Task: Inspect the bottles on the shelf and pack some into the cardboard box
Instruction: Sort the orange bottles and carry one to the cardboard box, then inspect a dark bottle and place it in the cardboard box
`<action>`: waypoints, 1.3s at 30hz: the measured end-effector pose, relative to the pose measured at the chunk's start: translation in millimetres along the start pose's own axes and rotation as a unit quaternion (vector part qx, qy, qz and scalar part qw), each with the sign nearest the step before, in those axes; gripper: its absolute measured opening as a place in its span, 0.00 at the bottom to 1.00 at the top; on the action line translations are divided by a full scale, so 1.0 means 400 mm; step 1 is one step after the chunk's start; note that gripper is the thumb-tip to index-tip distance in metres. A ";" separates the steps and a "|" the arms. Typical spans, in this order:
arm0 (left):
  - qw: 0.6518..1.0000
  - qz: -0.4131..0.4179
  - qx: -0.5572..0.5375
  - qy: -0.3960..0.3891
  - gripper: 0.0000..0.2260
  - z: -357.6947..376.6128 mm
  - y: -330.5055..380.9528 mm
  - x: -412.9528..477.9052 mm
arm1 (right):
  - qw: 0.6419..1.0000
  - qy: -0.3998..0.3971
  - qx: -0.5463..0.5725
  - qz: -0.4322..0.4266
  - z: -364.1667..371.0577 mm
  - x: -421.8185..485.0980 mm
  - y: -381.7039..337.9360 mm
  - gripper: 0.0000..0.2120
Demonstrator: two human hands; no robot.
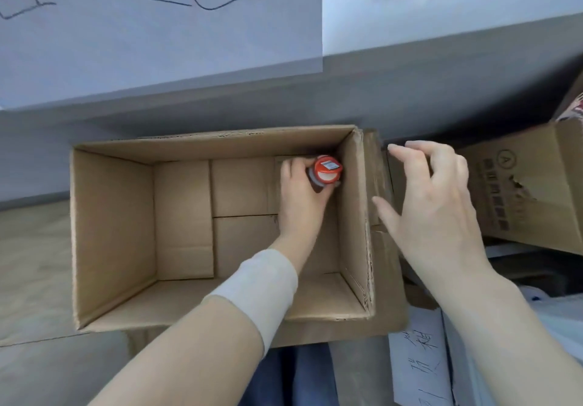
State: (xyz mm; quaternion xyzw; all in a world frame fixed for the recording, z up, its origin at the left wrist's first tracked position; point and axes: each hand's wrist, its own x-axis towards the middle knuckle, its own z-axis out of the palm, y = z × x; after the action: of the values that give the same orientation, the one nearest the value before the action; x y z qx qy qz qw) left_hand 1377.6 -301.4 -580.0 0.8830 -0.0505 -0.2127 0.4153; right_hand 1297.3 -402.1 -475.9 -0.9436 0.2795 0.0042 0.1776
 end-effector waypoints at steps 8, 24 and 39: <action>0.999 0.023 -0.008 -0.020 0.27 -0.047 0.021 -0.033 | 1.000 -0.008 -0.012 -0.006 0.002 -0.025 -0.006 0.31; 0.814 0.370 0.423 -0.143 0.28 -0.587 0.213 -0.649 | 0.997 0.011 -0.026 0.073 -0.323 -0.667 -0.232 0.31; 0.603 0.652 0.371 -0.271 0.21 -0.582 0.300 -1.514 | 0.907 0.154 -0.055 0.389 -0.573 -1.708 -0.265 0.33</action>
State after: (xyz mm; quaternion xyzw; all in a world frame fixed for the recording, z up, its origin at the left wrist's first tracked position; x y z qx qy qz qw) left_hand 937.8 -52.6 -155.9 0.5962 -0.7977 -0.0775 0.0474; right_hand 755.9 -37.5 -152.9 -0.7572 0.6475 -0.0574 0.0641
